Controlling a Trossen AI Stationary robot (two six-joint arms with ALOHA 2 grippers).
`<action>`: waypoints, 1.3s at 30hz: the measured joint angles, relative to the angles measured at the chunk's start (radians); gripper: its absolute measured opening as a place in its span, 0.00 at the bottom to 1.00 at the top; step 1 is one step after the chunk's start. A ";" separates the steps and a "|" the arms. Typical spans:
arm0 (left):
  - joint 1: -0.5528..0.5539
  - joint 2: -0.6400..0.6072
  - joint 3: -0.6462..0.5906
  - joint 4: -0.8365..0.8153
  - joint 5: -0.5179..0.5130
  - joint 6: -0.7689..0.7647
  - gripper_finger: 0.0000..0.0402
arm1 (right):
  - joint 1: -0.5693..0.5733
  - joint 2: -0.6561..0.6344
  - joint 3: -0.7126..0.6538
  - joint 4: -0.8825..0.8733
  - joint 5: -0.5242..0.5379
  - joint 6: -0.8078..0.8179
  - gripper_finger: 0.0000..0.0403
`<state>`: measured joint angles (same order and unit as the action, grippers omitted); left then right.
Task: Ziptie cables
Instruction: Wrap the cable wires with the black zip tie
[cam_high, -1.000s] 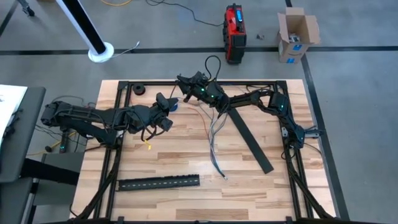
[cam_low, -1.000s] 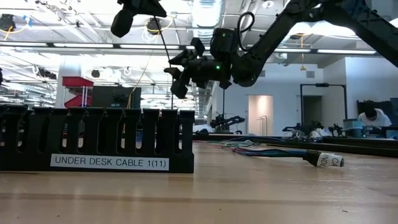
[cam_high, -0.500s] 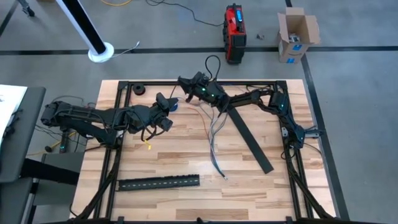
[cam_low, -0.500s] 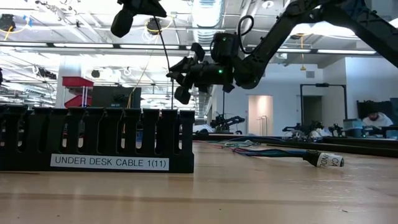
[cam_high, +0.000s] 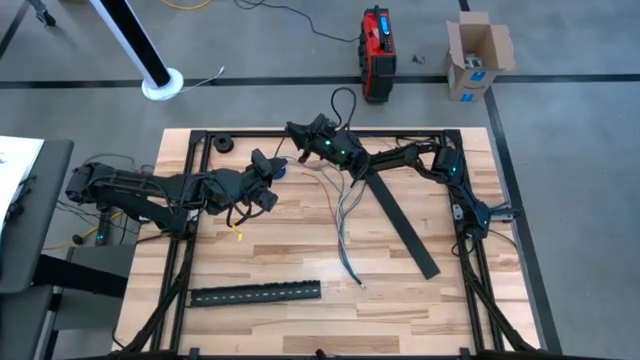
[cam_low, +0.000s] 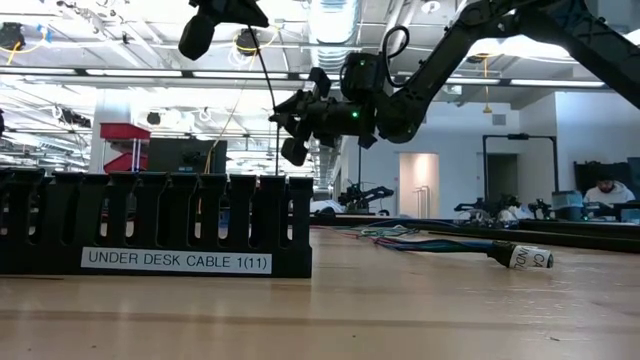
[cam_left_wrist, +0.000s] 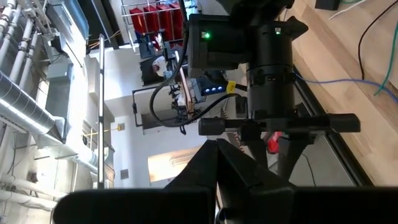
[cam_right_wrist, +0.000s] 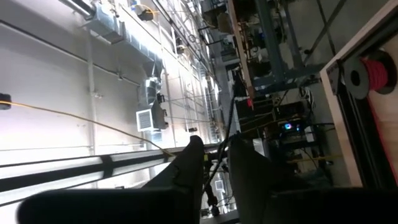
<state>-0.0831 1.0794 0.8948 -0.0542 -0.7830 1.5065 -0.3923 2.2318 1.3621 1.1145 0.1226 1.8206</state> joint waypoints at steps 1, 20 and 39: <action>0.000 0.000 0.000 0.000 0.000 0.001 0.00 | 0.000 0.000 0.000 0.000 0.000 -0.006 0.20; 0.000 0.000 0.000 0.001 0.034 -0.013 0.00 | -0.009 0.000 0.004 -0.008 0.001 -0.022 0.24; 0.000 0.000 0.000 -0.008 0.034 -0.001 0.00 | -0.007 0.000 0.082 -0.082 -0.023 -0.125 0.03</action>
<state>-0.0830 1.0794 0.8948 -0.0620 -0.7490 1.5055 -0.3990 2.2314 1.4445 1.0324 0.0992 1.6957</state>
